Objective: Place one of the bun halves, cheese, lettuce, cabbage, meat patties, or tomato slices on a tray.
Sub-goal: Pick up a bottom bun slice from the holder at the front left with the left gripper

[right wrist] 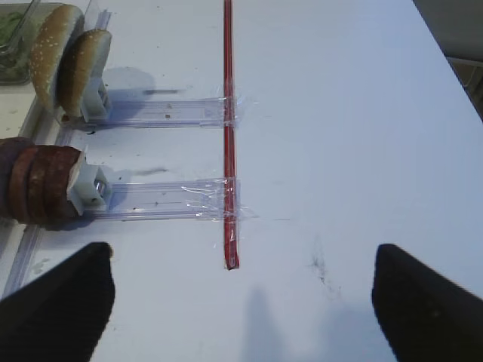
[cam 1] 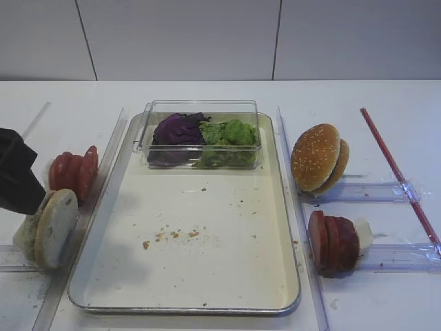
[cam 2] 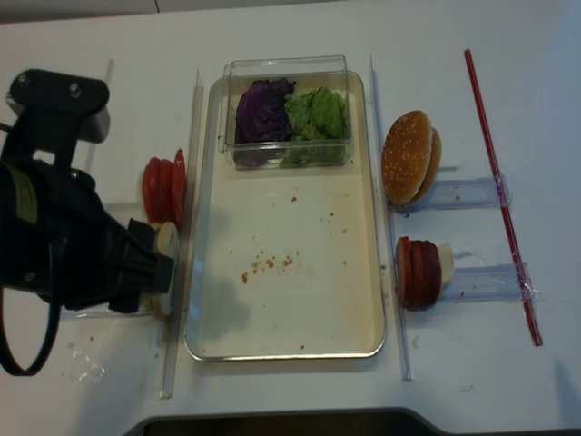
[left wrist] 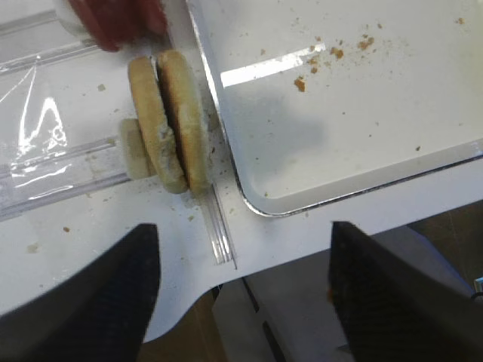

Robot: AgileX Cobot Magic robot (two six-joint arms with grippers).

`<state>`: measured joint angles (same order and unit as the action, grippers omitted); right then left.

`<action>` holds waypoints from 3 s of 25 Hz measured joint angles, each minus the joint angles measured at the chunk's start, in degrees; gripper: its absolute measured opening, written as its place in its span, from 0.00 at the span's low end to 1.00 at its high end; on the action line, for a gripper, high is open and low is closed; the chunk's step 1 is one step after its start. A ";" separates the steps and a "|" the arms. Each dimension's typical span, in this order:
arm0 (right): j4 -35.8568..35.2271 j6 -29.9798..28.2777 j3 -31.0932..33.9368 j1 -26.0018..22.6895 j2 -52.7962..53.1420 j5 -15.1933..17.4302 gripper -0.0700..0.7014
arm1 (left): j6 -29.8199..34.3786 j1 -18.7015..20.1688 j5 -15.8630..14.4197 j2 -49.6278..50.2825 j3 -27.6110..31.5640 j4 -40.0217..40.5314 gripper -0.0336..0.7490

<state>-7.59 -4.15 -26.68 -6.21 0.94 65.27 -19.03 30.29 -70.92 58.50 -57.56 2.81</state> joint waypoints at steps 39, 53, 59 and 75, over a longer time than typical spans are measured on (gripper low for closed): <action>0.00 0.20 0.00 0.00 0.00 -0.11 0.99 | -1.02 0.00 13.83 20.20 -0.67 4.35 0.54; 0.00 0.20 0.00 0.00 0.00 -0.11 0.99 | -5.56 0.00 13.72 21.11 -1.10 7.36 0.54; 0.00 0.20 0.00 0.00 0.00 -0.11 0.99 | -5.81 0.00 13.72 21.11 -1.10 7.36 0.54; 0.00 0.20 0.00 0.00 0.00 -0.11 0.99 | -7.24 0.00 14.34 21.48 -1.78 9.57 0.54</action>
<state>-7.59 -3.95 -26.68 -6.21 0.94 65.16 -26.27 30.29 -56.59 79.98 -59.34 12.37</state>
